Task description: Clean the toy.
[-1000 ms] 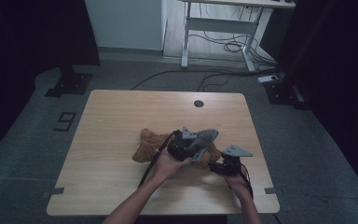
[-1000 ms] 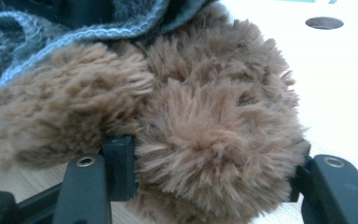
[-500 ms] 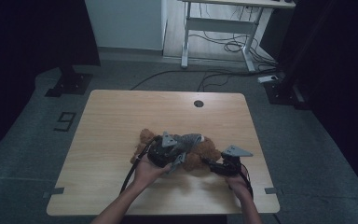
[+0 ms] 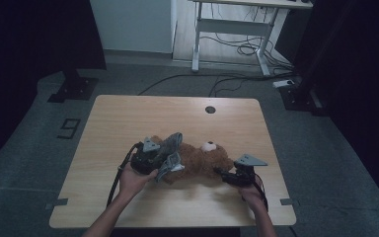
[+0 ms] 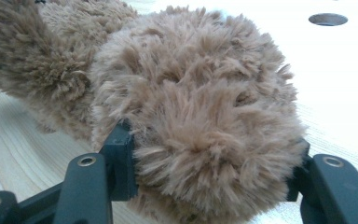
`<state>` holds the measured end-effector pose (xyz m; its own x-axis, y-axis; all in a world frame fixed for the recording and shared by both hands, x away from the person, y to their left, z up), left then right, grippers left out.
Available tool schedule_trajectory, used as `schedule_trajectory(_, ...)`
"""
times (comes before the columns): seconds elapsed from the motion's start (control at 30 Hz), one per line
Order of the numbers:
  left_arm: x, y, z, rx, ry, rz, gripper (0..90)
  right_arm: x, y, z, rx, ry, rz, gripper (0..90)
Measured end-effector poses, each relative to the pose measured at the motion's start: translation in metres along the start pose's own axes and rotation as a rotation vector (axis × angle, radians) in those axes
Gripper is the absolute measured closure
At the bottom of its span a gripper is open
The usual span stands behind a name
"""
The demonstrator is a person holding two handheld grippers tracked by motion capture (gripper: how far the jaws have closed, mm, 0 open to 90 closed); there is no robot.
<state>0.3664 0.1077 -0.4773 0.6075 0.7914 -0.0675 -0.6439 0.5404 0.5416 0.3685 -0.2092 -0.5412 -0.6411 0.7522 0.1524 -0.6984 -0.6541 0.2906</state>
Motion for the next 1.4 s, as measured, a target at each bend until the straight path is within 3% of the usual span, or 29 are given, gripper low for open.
schedule_trajectory(0.33,0.004,0.004,-0.015,0.002,0.037,-0.027,77.8,0.006,0.003,-0.005,0.022,0.005,0.026,42.0)
schedule_trajectory(0.7,0.032,0.005,-0.033,0.059,0.120,0.009,77.7,0.007,0.005,-0.007,0.026,0.015,0.037,42.1)
schedule_trajectory(0.87,0.035,0.001,-0.037,0.073,0.142,0.015,77.7,0.011,0.004,-0.008,0.032,0.012,0.041,43.3)
schedule_trajectory(1.1,0.037,-0.019,-0.026,0.078,0.121,0.066,78.1,0.016,-0.005,-0.008,0.010,0.008,0.018,47.2)
schedule_trajectory(1.23,0.049,-0.028,-0.015,0.076,0.121,0.095,78.1,0.010,-0.017,-0.004,-0.009,0.005,-0.001,47.9)
schedule_trajectory(1.33,0.056,-0.022,0.000,0.052,0.118,0.121,78.3,0.008,-0.030,-0.001,-0.018,0.011,-0.021,48.0)
schedule_trajectory(1.4,0.056,-0.012,0.014,0.005,0.114,0.114,78.2,0.010,-0.037,0.001,-0.019,0.031,-0.034,47.9)
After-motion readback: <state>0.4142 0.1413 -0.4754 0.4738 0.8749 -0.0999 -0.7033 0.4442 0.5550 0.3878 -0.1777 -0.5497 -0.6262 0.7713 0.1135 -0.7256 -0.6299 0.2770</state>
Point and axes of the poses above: each handheld gripper's, and its own axes: y roughly backward along the jaws, z roughly out of its top, x roughly to its left, the point moved 3 cm from there along -y, roughly forward along the jaws, and after that the axes turned 8 degrees about -x, right-handed, at the moved point
